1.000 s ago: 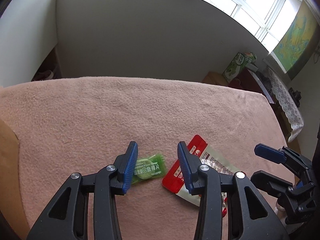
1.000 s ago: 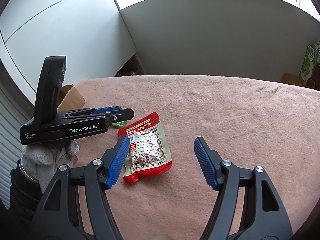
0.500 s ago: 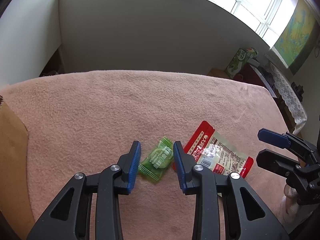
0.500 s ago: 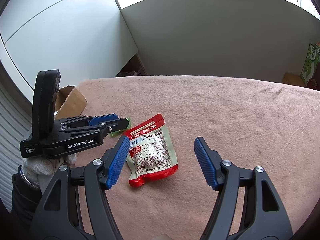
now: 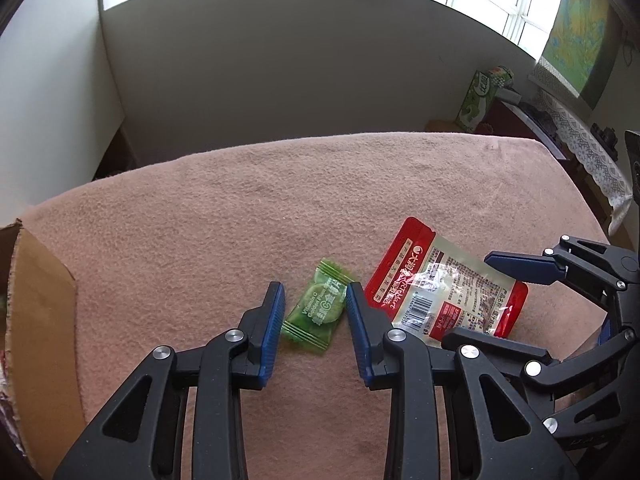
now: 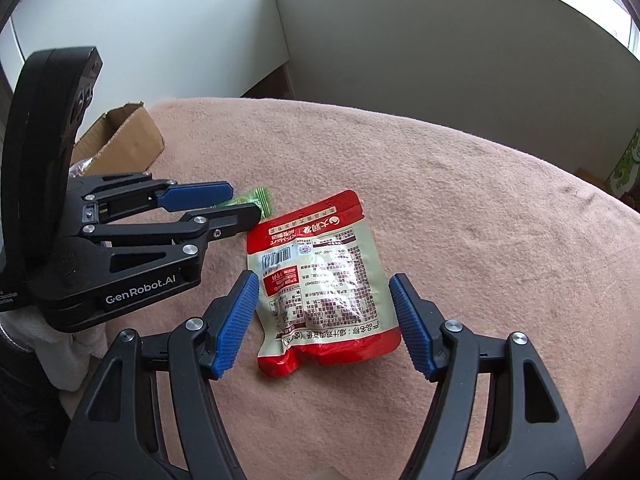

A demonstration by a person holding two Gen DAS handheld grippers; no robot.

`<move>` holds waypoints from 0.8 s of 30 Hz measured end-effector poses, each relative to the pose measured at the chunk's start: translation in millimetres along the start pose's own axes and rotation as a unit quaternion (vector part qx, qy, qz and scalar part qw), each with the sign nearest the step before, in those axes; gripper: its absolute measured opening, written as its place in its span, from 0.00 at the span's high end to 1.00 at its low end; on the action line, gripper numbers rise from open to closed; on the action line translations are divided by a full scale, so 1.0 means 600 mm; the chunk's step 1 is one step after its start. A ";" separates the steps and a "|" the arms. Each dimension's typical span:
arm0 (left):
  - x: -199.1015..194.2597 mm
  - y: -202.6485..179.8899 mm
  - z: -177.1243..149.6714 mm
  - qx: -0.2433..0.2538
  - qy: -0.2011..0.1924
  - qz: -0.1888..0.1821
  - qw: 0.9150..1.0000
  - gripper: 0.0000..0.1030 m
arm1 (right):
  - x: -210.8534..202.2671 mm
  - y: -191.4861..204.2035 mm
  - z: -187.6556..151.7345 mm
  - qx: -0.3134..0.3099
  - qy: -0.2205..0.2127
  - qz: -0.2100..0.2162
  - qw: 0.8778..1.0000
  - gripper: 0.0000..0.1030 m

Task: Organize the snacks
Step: 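Grasp the jerky pouch with the right tool while the left tool grasps the green candy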

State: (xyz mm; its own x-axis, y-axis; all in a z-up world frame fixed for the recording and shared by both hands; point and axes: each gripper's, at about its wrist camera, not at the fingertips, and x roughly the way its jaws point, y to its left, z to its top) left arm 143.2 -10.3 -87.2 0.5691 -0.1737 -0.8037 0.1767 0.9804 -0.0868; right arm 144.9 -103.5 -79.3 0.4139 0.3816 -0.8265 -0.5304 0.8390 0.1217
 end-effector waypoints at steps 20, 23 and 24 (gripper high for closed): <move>-0.002 -0.005 -0.008 0.020 -0.008 0.020 1.000 0.71 | 0.029 0.027 -0.006 -0.036 0.004 -0.053 0.998 0.23; -0.002 -0.001 -0.006 0.015 -0.008 0.025 1.000 0.71 | 0.029 0.015 -0.004 -0.022 0.005 -0.054 0.998 0.24; -0.003 -0.001 -0.007 0.016 -0.009 0.032 0.999 0.71 | 0.030 0.012 -0.003 -0.019 0.007 -0.057 0.998 0.24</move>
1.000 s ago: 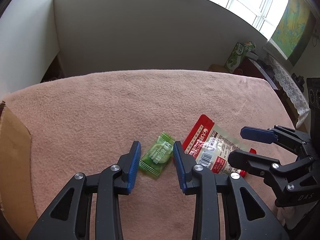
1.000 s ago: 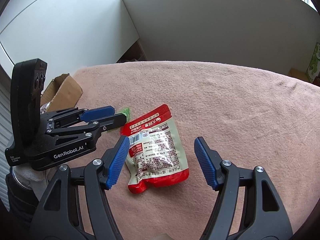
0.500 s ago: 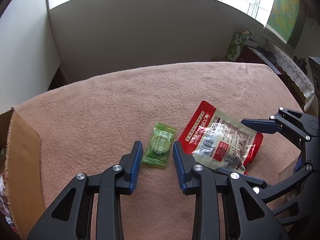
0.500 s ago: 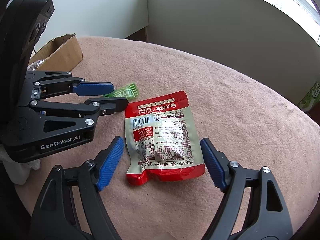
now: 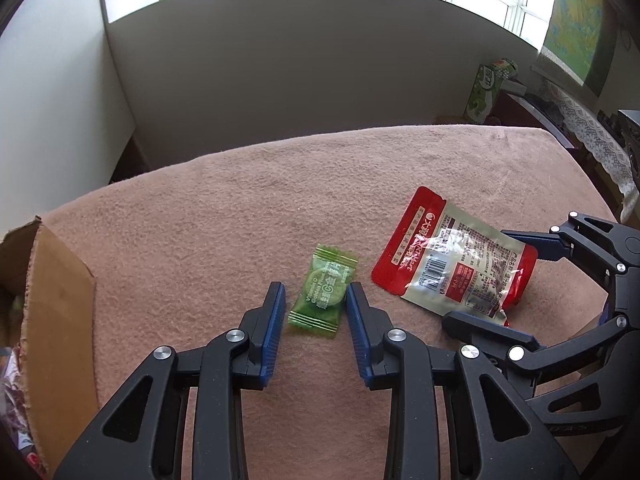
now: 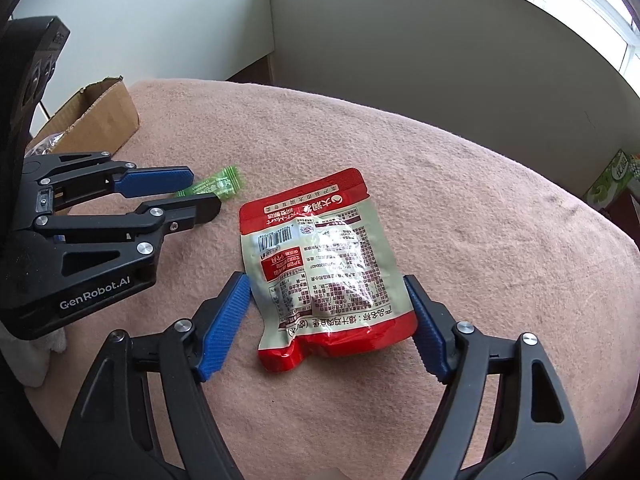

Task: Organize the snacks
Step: 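Grasp the jerky pouch with the right tool while the left tool grasps the green candy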

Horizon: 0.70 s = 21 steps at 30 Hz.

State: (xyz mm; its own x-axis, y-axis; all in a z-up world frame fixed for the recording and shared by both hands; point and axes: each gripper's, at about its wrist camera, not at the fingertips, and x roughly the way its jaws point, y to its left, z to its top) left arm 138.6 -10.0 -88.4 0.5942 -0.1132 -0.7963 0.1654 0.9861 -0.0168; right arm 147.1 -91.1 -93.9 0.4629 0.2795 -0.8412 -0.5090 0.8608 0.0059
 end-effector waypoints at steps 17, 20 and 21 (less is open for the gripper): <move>0.005 -0.022 0.002 0.023 -0.009 -0.005 1.000 0.78 | 0.005 0.006 0.008 -0.012 -0.004 0.002 1.000 0.28; 0.004 -0.024 0.003 0.020 -0.009 -0.003 1.000 0.79 | 0.002 0.002 0.008 -0.003 -0.004 0.001 1.000 0.32; 0.001 -0.022 0.000 0.018 -0.010 -0.002 1.000 0.79 | -0.001 0.001 0.008 0.000 -0.007 0.004 1.000 0.38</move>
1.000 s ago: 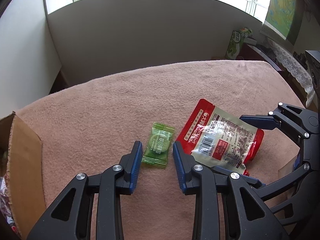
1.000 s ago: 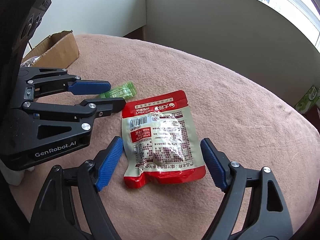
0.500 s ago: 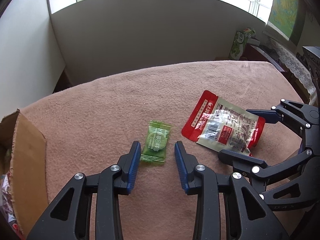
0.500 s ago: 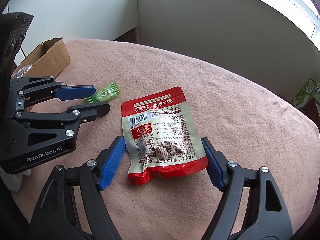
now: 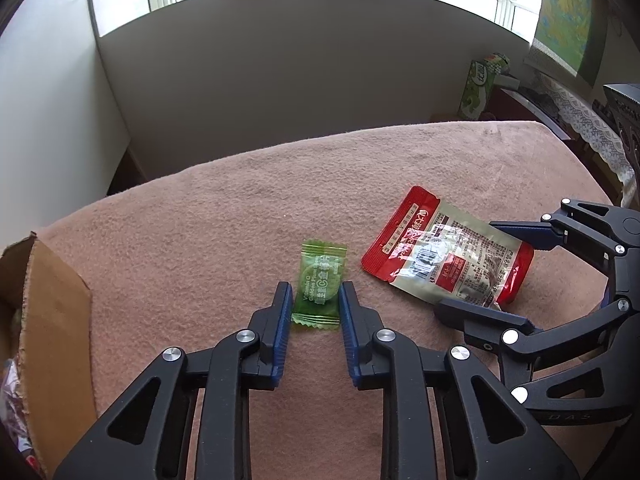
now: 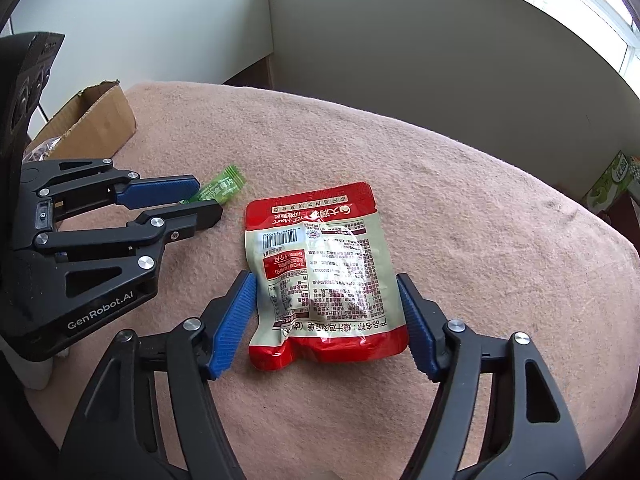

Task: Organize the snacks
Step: 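Grasp the jerky pouch with the right tool while the left tool grasps the green candy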

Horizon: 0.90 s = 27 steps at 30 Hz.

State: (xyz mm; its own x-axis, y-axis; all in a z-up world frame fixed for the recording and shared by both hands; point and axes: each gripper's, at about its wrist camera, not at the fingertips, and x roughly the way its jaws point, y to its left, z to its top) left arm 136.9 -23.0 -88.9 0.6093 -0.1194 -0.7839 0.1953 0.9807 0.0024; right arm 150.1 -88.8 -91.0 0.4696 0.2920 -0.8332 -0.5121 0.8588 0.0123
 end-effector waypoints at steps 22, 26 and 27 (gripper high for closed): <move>-0.093 0.032 -0.002 -0.027 -0.062 0.011 0.998 0.79 | -0.116 -0.033 0.006 0.042 -0.078 0.008 0.996 0.44; -0.137 0.030 -0.007 -0.022 -0.090 0.028 0.995 0.79 | -0.141 -0.023 0.012 0.042 -0.093 0.012 0.995 0.44; -0.149 0.031 -0.010 -0.021 -0.097 0.035 0.994 0.79 | -0.147 -0.020 0.013 0.042 -0.097 0.013 0.994 0.44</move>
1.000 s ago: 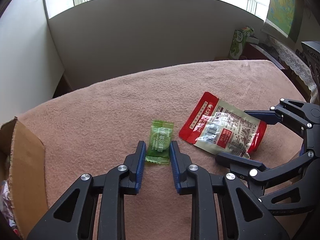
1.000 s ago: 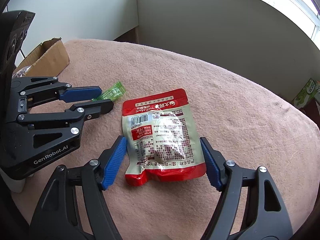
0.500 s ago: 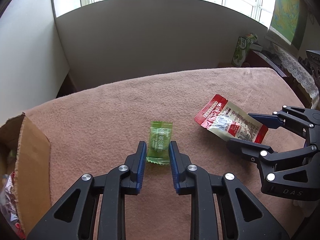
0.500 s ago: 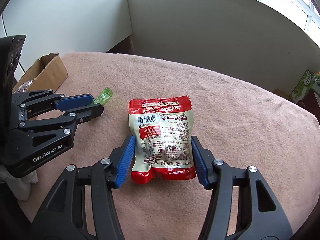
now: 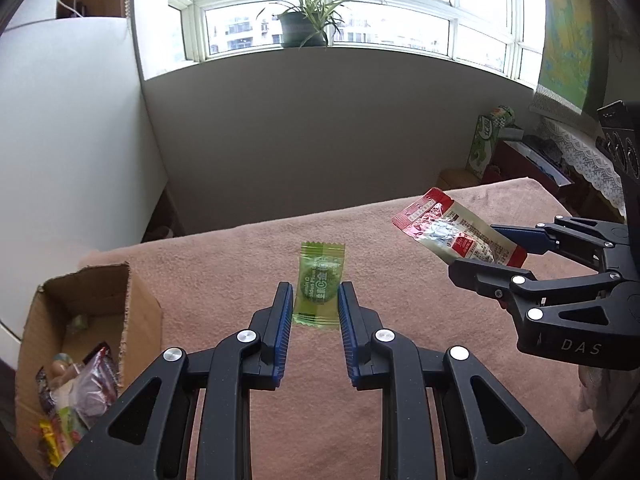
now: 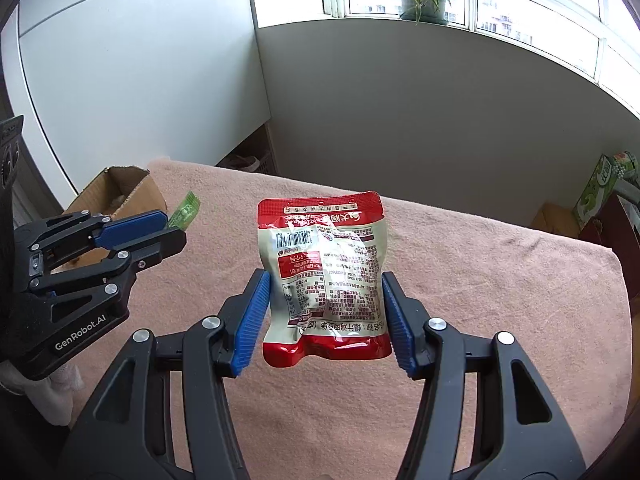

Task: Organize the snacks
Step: 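Grasp the jerky pouch with the right tool while the left tool grasps the green candy, then carry the jerky pouch and green candy into the box and release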

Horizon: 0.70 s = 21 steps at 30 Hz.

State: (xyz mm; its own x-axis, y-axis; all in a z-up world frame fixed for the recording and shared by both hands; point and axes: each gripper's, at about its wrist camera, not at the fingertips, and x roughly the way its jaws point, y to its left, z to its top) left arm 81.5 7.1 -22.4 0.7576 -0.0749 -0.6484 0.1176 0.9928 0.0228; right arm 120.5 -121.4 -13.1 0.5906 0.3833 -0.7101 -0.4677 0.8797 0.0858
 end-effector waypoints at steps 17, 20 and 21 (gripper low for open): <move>-0.107 0.095 -0.029 -0.035 -0.061 0.055 0.996 0.79 | 0.009 0.161 0.053 -0.039 -0.026 0.060 0.997 0.44; -0.123 0.128 -0.040 -0.053 -0.067 0.067 0.994 0.79 | 0.018 0.198 0.063 -0.043 -0.026 0.076 0.996 0.44; -0.127 0.141 -0.045 -0.060 -0.068 0.070 0.993 0.79 | 0.020 0.211 0.066 -0.046 -0.026 0.081 0.995 0.44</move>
State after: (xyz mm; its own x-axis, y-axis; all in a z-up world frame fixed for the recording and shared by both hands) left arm 16.3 99.6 8.6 0.8415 0.0602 -0.5369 -0.0658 0.9978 0.0088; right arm 94.7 5.6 16.8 0.5335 0.5345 -0.6554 -0.6170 0.7760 0.1306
